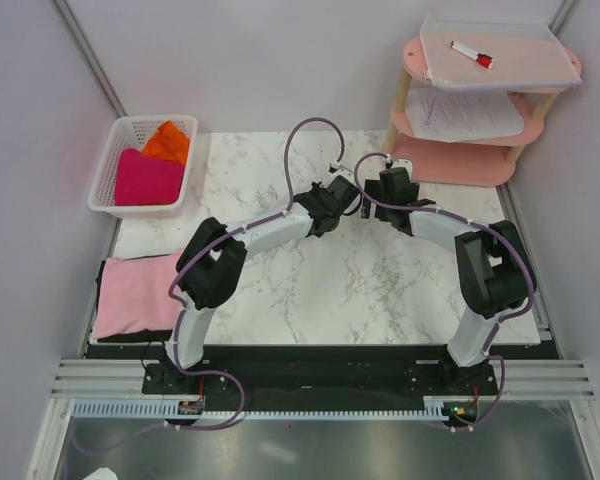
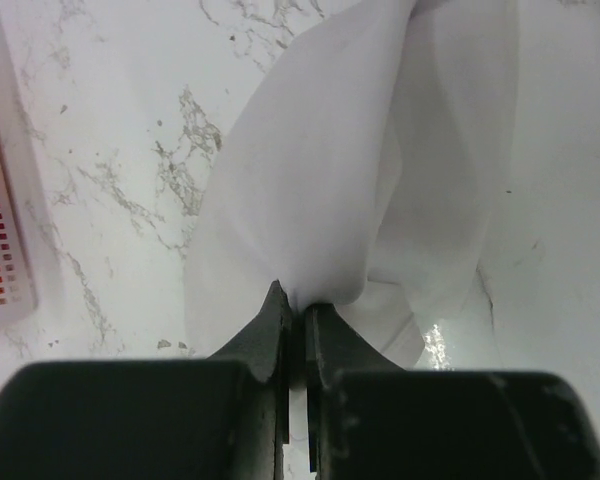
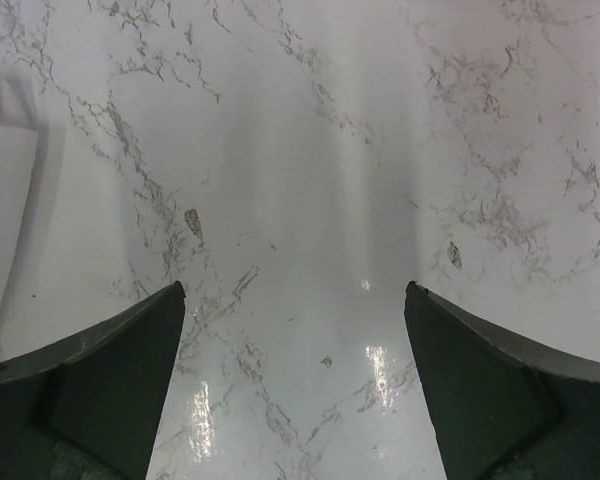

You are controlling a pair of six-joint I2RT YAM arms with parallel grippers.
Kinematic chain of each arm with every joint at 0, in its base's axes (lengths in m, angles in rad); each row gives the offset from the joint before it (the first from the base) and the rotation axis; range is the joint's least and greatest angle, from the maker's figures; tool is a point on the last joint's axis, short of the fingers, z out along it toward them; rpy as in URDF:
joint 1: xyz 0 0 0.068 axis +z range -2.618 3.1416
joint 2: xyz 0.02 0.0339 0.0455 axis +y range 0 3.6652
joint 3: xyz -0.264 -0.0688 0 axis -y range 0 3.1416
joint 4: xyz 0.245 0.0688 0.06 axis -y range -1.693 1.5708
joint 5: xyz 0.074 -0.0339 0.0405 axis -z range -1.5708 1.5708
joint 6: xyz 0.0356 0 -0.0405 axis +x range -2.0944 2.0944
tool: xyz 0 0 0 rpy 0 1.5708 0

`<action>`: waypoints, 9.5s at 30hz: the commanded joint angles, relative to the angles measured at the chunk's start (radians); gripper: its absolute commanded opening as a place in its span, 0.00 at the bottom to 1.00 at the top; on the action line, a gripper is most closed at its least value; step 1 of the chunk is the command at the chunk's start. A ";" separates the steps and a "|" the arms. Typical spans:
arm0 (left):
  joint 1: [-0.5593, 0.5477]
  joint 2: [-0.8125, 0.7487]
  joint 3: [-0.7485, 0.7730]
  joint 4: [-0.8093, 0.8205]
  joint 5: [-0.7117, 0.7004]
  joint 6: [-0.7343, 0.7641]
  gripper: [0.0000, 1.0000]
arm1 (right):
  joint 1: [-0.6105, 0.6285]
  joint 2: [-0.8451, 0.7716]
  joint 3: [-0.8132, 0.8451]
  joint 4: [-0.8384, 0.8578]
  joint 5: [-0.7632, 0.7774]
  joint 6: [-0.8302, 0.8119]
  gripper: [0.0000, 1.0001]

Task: Fold and stack the t-shirts
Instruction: Flatten out the tshirt

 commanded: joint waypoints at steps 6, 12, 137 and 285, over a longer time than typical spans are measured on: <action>0.000 -0.237 0.066 0.015 -0.158 0.079 0.02 | -0.018 -0.014 -0.010 0.011 -0.015 0.034 0.98; 0.003 -0.284 0.178 0.018 -0.160 0.232 0.05 | -0.038 -0.026 -0.017 0.011 -0.039 0.048 0.98; 0.696 -0.677 -0.381 0.166 0.735 -0.378 0.02 | -0.155 -0.262 -0.137 -0.018 -0.070 0.063 0.98; 0.259 -0.757 -0.760 0.132 0.416 -0.372 1.00 | -0.225 0.440 0.389 0.309 -0.647 0.453 0.56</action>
